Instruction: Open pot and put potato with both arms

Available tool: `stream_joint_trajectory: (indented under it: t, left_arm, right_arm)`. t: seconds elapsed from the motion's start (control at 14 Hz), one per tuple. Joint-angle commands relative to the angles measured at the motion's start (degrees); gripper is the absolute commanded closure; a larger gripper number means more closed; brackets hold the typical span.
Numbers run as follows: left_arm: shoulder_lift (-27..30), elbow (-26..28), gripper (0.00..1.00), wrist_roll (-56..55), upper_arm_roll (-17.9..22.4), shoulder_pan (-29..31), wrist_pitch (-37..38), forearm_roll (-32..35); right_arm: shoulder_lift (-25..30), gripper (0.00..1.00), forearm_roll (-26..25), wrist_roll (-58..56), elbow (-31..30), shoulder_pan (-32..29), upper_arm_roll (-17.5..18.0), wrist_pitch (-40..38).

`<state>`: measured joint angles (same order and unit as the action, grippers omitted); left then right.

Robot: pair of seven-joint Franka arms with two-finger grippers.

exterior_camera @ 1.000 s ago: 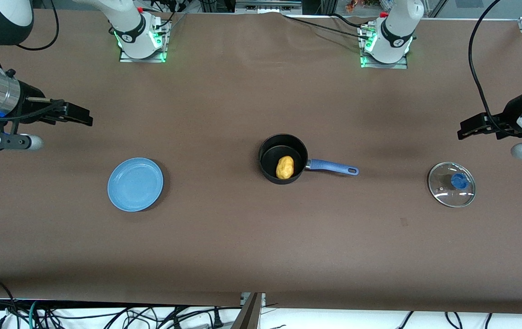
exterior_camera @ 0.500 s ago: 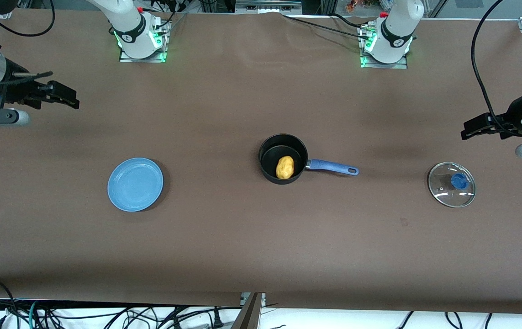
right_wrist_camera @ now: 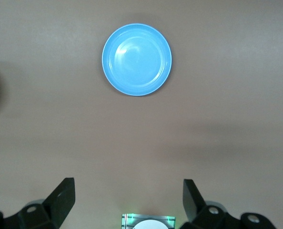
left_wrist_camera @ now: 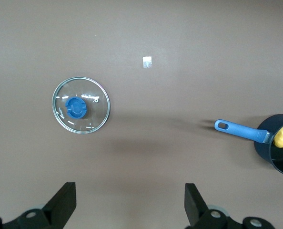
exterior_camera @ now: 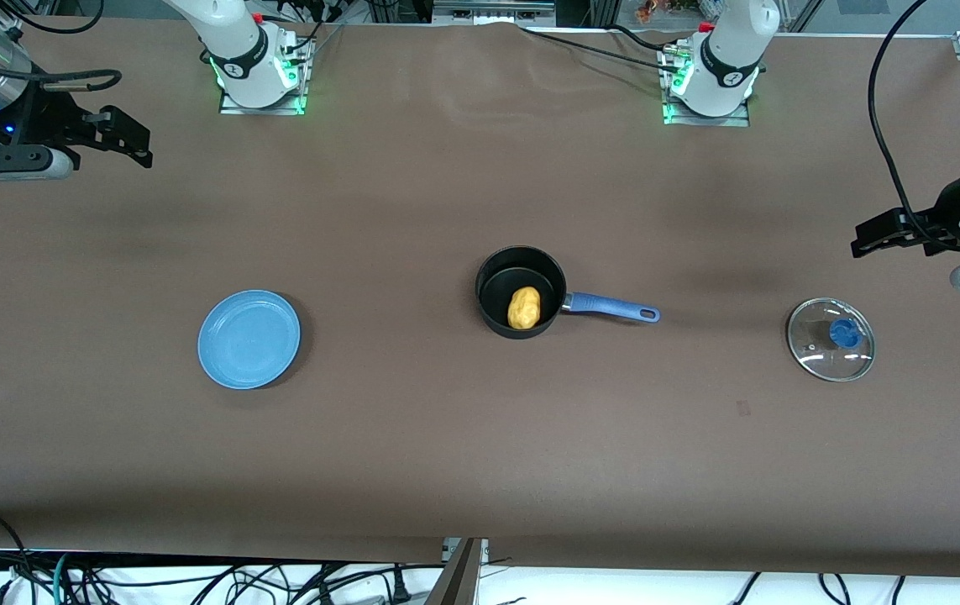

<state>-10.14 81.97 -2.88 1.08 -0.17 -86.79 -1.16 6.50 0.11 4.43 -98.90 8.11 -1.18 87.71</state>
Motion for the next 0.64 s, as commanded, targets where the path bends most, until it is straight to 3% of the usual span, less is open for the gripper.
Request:
stream_joint_trajectory:
  t: [0.0, 0.57]
  left_arm:
    - [-0.4, -1.5, 0.00, 0.0, -0.2, 0.1, 0.7, 1.3]
    - [-0.5, -1.6, 0.00, 0.0, -0.3, 0.0, 0.7, 1.3]
  right_arm:
    - [-0.2, 0.00, -0.8, 0.3, 0.4, -1.2, 1.2, 0.8]
    - [-0.4, 0.00, -0.9, -0.5, 1.4, -1.2, 1.1, 0.5]
